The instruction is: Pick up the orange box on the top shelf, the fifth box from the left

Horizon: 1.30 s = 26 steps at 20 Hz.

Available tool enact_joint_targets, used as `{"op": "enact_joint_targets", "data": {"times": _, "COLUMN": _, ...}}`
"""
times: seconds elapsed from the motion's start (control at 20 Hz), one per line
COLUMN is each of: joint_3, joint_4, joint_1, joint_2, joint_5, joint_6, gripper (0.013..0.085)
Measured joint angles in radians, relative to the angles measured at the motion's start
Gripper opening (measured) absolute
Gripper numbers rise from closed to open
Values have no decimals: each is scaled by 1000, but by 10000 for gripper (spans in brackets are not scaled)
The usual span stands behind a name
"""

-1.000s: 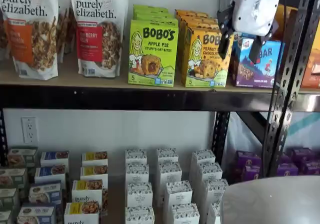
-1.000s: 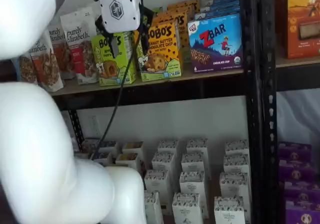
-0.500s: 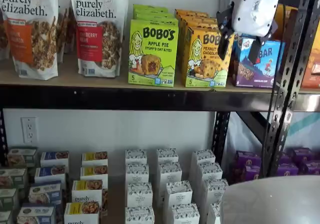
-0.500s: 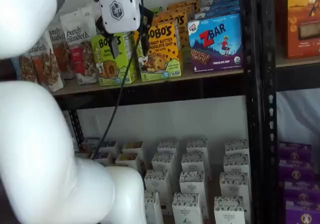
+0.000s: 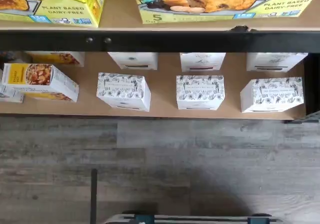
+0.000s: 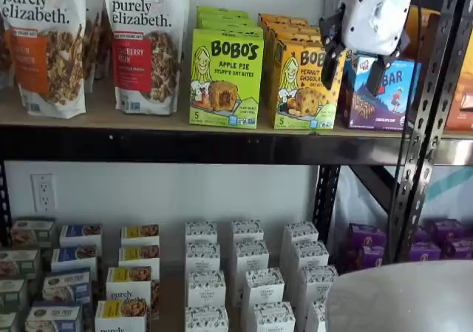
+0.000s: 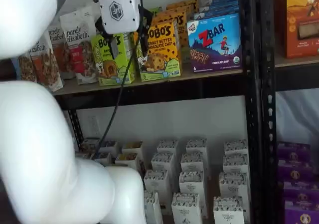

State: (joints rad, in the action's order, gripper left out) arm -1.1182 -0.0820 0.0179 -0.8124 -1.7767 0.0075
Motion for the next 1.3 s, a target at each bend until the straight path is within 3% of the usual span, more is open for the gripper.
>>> {"op": "enact_joint_targets", "data": {"times": 0.95, "joint_3": 9, "joint_4": -11, "joint_1": 5, "joint_2": 19, "joint_5": -1, "joint_6": -2, "gripper": 850}}
{"op": "enact_joint_targets", "data": {"times": 1.3, "joint_3": -16, "joint_4": 96, "joint_1": -81, "joint_2": 68, "joint_5": -8, "joint_6": 58, "gripper": 850}}
